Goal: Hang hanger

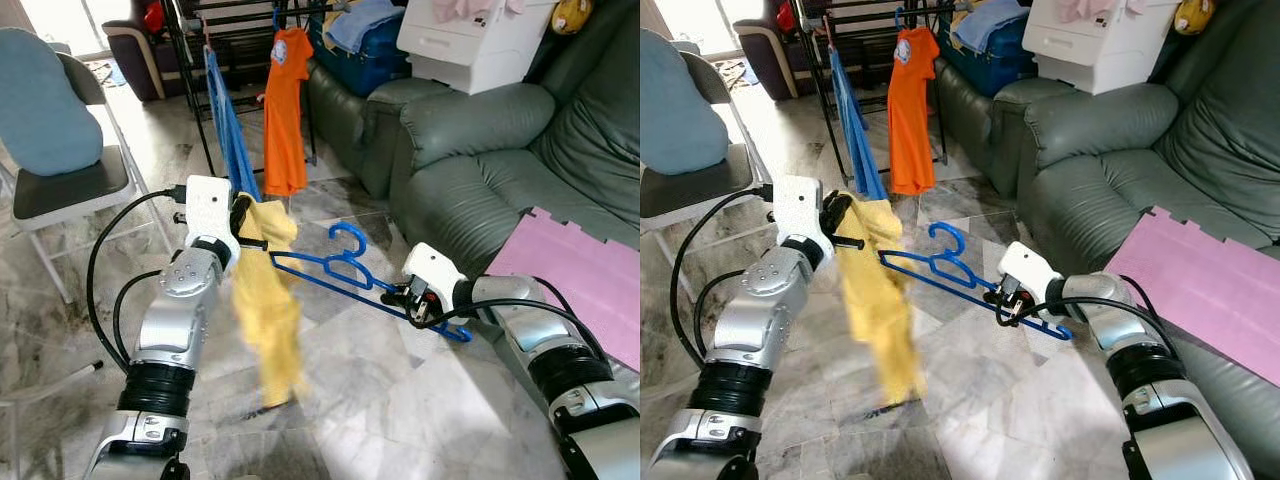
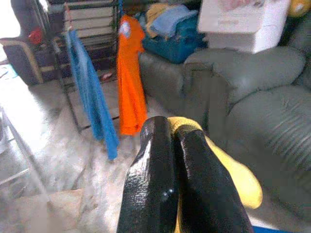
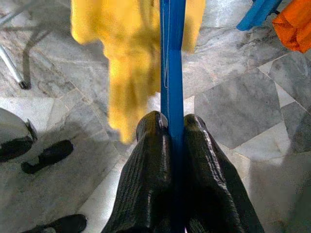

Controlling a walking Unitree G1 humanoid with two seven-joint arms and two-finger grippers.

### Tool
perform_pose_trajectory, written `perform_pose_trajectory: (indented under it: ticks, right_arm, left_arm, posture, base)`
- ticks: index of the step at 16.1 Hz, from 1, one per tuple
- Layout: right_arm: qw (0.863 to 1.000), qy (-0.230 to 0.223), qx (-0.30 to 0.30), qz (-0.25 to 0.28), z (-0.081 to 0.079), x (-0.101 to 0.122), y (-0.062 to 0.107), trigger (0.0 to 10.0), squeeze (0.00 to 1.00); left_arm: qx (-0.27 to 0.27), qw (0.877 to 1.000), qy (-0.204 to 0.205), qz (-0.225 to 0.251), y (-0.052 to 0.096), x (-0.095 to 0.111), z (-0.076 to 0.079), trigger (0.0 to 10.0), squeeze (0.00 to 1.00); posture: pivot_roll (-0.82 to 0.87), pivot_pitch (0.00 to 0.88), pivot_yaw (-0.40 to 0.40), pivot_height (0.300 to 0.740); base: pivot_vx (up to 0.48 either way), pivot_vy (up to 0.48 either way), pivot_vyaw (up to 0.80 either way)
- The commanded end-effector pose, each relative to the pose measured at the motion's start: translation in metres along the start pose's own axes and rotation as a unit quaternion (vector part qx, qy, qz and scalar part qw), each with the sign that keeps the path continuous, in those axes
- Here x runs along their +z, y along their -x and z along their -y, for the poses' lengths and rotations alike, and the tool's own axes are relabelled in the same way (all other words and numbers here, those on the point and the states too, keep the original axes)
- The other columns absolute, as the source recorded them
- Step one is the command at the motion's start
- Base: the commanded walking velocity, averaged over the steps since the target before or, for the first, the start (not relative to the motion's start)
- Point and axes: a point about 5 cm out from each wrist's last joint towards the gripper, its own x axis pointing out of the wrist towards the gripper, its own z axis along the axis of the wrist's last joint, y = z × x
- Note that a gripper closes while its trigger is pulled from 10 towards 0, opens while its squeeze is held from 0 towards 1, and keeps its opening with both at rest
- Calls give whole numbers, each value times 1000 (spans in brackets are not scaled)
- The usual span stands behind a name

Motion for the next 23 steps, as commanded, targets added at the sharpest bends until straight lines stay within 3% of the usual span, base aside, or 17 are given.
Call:
perform_pose_trajectory:
  ticks: [1,2,6,7,8,11,13,14,15,16,17,18,20,23]
  right_arm:
    - [1000,-2,-2,16,3,7,-1,10000,0]
    - [1000,-6,-3,15,2,6,-4,10000,0]
    - [999,-37,-26,22,5,2,-5,10000,0]
    - [995,-56,-73,30,13,2,-4,10000,0]
    - [992,-70,-95,36,17,3,-3,10000,0]
    - [967,-151,-190,74,36,9,3,10000,0]
    - [953,-178,-228,89,44,12,7,10000,0]
    - [953,-178,-230,90,46,13,8,10000,0]
    - [959,-162,-218,83,46,12,11,10000,0]
    - [969,-128,-200,65,47,9,18,10000,0]
    - [978,-96,-180,50,47,8,24,10000,0]
    - [985,-66,-154,37,47,7,29,10000,0]
    - [995,-12,-97,10,43,5,41,10000,0]
    - [999,26,-24,3,36,10,53,10000,0]
  left_arm:
    - [-22,998,-6,58,-1,24,8,10000,0]
    - [-61,994,-4,91,1,34,19,10000,0]
    - [-166,977,27,128,13,44,37,10000,0]
    - [-222,965,46,132,22,47,46,10000,0]
    - [-241,960,50,132,25,47,48,10000,0]
    - [-341,931,62,118,42,47,62,10000,0]
    - [-385,918,45,88,52,37,64,10000,0]
    - [-375,923,37,84,51,33,61,10000,0]
    - [-335,938,25,83,44,30,52,10000,0]
    - [-251,965,-10,77,31,24,33,10000,0]
    - [-196,978,-6,73,23,21,18,10000,0]
    - [-137,988,-29,59,16,16,3,10000,0]
    - [-74,996,3,46,8,8,-20,10000,0]
    - [-58,997,9,58,-2,9,-29,10000,0]
  posture:
    - [-65,0,20,740]
    - [-64,0,22,740]
    - [-61,0,26,740]
    - [-60,0,26,740]
    - [-58,0,26,740]
    - [-54,0,25,740]
    - [-52,0,24,740]
    - [-53,0,23,740]
    - [-52,0,22,740]
    - [-54,0,22,740]
    - [-58,0,24,740]
    - [-65,0,27,740]
    - [-80,0,37,740]
    - [-87,0,48,740]
  base:
    - [0,0,0]
    - [0,0,0]
    - [0,0,0]
    - [0,0,0]
    - [0,0,0]
    - [0,0,0]
    - [0,0,0]
    - [0,0,0]
    - [0,0,0]
    - [0,0,0]
    - [0,0,0]
    - [0,0,0]
    - [0,0,0]
    - [0,0,0]
